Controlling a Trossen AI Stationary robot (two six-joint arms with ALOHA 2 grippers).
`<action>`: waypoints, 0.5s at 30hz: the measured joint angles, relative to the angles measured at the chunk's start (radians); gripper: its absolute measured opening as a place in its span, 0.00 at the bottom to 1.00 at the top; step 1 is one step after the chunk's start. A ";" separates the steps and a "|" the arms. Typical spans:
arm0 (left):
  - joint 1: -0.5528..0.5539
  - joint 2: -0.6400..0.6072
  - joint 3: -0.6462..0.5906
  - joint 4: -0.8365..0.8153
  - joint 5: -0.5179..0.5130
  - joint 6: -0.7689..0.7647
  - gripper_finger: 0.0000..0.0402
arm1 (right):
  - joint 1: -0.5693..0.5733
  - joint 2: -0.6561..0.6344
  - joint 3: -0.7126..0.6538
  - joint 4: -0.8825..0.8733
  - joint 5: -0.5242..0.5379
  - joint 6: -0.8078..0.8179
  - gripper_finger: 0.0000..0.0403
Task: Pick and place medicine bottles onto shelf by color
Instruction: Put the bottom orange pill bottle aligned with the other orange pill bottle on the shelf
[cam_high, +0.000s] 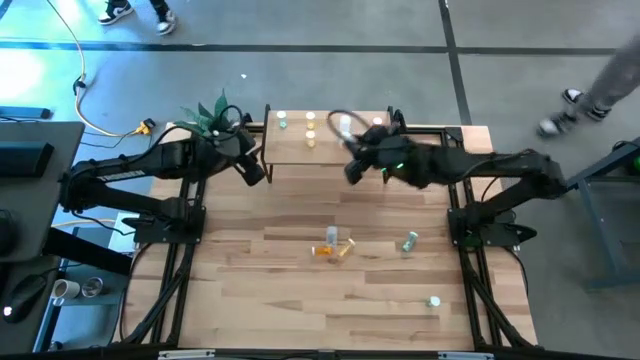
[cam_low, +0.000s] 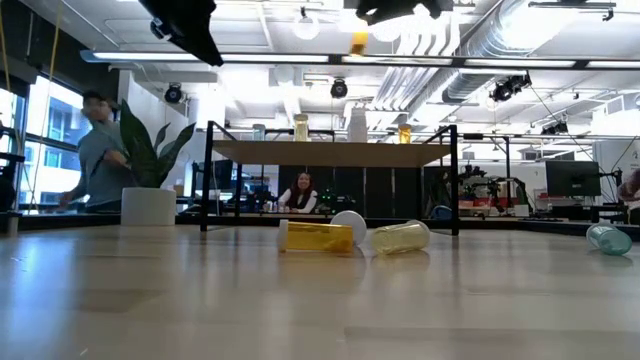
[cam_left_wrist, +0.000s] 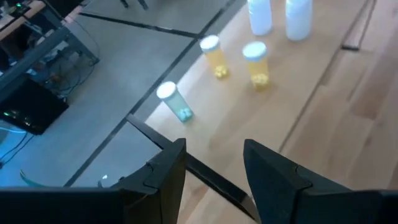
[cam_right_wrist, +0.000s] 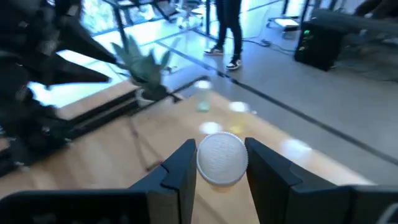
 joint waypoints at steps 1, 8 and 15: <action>0.008 0.000 0.000 0.012 0.005 0.004 0.38 | -0.012 -0.023 0.000 -0.024 0.001 -0.014 0.27; 0.054 0.000 0.000 0.076 0.021 0.033 0.38 | -0.111 -0.171 0.000 -0.155 0.000 -0.106 0.27; 0.092 0.000 0.000 0.077 0.020 0.047 0.38 | -0.236 -0.279 0.000 -0.259 -0.017 -0.200 0.27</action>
